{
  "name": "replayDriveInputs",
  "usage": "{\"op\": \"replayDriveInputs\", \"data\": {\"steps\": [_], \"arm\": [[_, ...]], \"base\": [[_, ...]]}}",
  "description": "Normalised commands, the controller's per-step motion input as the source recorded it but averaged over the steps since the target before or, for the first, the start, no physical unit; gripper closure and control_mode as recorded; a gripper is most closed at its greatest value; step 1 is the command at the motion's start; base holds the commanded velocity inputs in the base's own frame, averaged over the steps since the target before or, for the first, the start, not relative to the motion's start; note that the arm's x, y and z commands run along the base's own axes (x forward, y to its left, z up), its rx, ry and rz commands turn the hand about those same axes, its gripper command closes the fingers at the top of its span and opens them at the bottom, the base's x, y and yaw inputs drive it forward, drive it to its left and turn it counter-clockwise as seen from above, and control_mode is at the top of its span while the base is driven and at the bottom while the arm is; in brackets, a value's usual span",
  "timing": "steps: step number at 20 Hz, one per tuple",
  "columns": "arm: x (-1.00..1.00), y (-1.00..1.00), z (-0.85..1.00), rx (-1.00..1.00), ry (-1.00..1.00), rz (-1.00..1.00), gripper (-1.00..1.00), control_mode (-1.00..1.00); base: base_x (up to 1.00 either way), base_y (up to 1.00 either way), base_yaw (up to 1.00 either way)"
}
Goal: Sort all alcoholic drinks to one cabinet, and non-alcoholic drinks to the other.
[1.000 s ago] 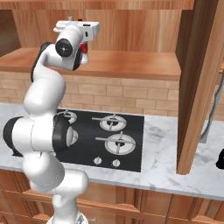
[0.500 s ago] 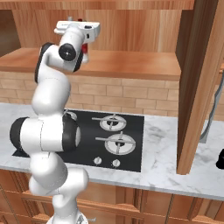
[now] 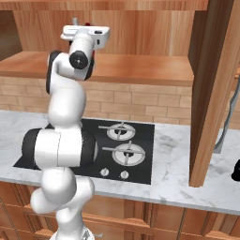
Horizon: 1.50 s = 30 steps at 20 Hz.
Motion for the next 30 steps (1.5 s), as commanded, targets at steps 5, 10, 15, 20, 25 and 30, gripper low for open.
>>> {"op": "replayDriveInputs", "data": {"steps": [5, 10, 15, 20, 25, 30], "arm": [[0.00, 0.00, -0.08, 0.00, 0.00, 0.00, 1.00, -1.00], [0.00, 0.21, -0.15, -0.03, 0.00, 0.00, -1.00, -1.00], [0.00, 0.40, -0.07, -0.04, 0.00, 0.02, -1.00, -1.00], [0.00, 0.07, 0.00, 0.00, 0.00, 0.03, -1.00, -1.00], [0.00, 0.00, 0.05, 0.00, -0.03, 0.02, -1.00, -1.00], [-0.17, -0.03, 0.10, 0.00, -0.05, 0.02, -1.00, -1.00]], "base": [[0.00, 0.00, 0.00], [0.00, 0.00, 0.00], [0.00, 0.00, 0.00], [0.00, 0.00, 0.00], [0.00, 0.00, 0.00], [0.00, 0.00, 0.00]]}}
